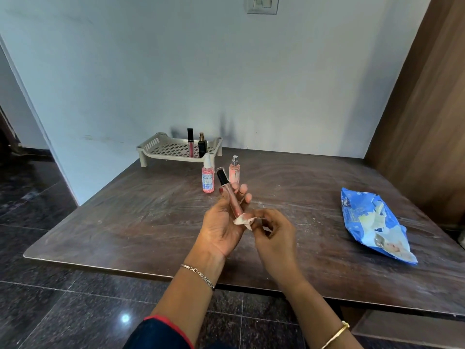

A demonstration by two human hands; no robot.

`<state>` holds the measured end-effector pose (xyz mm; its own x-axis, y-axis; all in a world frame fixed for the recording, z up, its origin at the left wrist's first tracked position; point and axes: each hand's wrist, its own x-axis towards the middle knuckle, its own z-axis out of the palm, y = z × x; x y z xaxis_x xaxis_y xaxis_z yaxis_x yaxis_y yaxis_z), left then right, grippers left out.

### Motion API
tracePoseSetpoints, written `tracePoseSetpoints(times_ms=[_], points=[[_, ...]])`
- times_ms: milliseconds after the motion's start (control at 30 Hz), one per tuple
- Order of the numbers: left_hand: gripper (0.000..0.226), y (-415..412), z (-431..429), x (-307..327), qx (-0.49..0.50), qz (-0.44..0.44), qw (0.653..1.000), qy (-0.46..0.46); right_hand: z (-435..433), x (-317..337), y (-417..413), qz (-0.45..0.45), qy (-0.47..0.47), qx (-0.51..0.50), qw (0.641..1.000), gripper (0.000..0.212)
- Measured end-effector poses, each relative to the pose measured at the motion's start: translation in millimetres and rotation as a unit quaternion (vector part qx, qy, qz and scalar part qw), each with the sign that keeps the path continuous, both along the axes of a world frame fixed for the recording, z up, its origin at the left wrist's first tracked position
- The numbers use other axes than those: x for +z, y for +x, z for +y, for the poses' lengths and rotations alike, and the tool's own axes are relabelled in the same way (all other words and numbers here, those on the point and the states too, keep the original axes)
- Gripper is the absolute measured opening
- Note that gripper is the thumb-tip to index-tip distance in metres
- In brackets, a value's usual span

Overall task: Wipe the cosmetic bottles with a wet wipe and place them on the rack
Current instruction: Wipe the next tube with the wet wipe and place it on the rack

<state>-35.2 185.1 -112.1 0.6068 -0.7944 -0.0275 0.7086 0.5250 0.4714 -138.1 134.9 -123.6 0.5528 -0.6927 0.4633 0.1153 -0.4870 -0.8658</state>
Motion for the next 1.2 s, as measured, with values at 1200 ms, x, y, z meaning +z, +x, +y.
tracePoseSetpoints(times_ms=[1200], points=[[0.025, 321, -48, 25, 0.312, -0.525, 0.564, 0.556, -28, 15, 114, -0.108, 0.592, 0.101, 0.792, 0.016]])
